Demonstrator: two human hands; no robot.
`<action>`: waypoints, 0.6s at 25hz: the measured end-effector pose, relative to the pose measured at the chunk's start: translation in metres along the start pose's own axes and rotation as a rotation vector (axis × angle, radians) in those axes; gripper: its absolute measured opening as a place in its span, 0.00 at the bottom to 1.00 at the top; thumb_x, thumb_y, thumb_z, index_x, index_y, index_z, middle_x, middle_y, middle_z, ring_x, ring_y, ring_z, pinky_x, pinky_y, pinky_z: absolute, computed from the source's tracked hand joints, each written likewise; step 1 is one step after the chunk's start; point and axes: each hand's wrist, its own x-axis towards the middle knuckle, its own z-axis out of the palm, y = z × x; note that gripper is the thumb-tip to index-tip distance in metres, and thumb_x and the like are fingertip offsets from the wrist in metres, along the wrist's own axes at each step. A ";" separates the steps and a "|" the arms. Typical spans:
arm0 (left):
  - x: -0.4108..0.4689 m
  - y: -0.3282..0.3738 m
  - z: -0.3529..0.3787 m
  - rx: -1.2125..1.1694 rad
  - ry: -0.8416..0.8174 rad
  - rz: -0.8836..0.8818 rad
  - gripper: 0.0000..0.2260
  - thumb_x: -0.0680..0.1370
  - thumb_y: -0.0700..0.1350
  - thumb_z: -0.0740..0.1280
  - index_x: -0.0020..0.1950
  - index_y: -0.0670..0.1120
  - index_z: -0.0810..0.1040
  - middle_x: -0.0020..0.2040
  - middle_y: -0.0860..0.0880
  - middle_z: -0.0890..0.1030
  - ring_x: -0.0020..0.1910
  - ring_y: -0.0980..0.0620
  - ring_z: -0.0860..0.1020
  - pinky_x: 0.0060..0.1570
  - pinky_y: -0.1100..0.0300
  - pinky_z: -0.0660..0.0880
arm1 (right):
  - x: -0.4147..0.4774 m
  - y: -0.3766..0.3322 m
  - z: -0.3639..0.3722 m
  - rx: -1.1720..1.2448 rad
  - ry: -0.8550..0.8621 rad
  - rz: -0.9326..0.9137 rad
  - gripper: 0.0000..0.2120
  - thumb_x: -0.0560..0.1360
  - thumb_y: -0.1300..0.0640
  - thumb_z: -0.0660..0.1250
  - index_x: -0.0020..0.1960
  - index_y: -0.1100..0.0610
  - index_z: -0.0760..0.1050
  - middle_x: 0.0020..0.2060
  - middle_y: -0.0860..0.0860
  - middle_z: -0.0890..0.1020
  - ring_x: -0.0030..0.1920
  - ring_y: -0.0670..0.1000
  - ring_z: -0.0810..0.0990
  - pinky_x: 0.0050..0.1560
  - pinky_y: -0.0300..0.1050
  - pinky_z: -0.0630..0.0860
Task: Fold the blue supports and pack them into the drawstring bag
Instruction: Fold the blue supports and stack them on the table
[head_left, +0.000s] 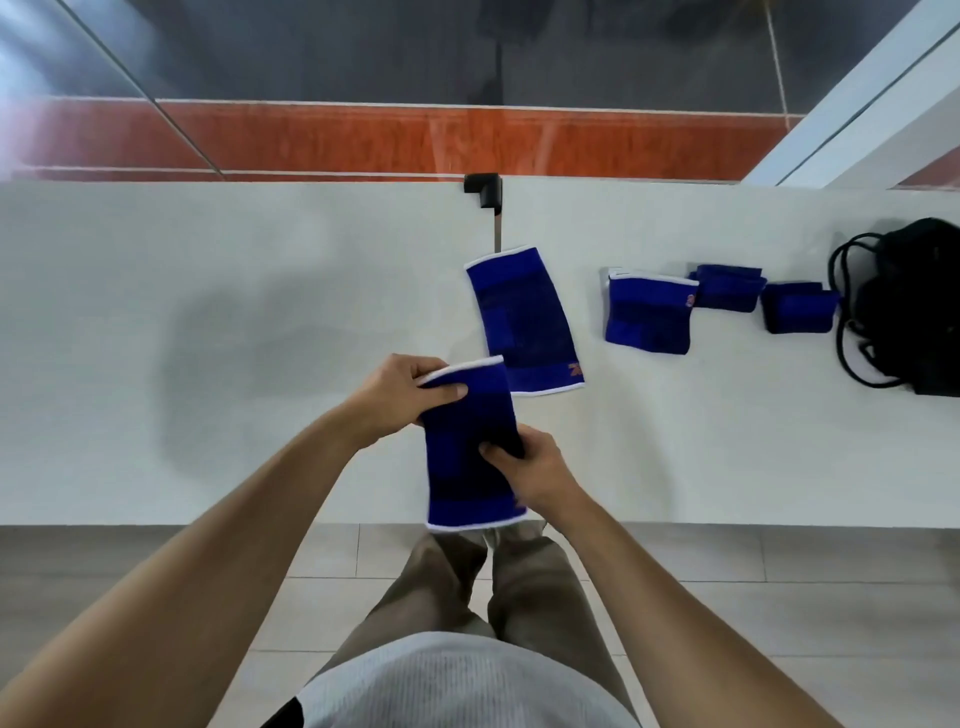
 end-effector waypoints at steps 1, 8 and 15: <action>0.005 0.009 0.001 -0.040 0.028 0.010 0.02 0.77 0.44 0.73 0.46 0.47 0.84 0.42 0.47 0.86 0.41 0.49 0.85 0.41 0.52 0.83 | -0.004 0.000 -0.008 0.056 0.016 0.026 0.07 0.81 0.54 0.67 0.56 0.54 0.80 0.51 0.50 0.86 0.53 0.52 0.84 0.55 0.50 0.83; 0.077 0.064 0.003 0.044 0.273 0.063 0.03 0.79 0.40 0.66 0.48 0.46 0.80 0.41 0.48 0.82 0.38 0.50 0.81 0.34 0.57 0.79 | -0.010 -0.004 -0.064 0.125 0.216 0.033 0.08 0.83 0.59 0.62 0.60 0.55 0.77 0.51 0.54 0.84 0.39 0.49 0.85 0.45 0.41 0.83; 0.136 0.089 0.002 0.356 0.352 0.213 0.10 0.79 0.37 0.62 0.52 0.49 0.80 0.48 0.49 0.82 0.48 0.48 0.80 0.44 0.55 0.79 | 0.025 -0.025 -0.085 0.068 0.480 -0.117 0.07 0.79 0.57 0.69 0.56 0.57 0.78 0.43 0.51 0.86 0.41 0.50 0.85 0.40 0.38 0.81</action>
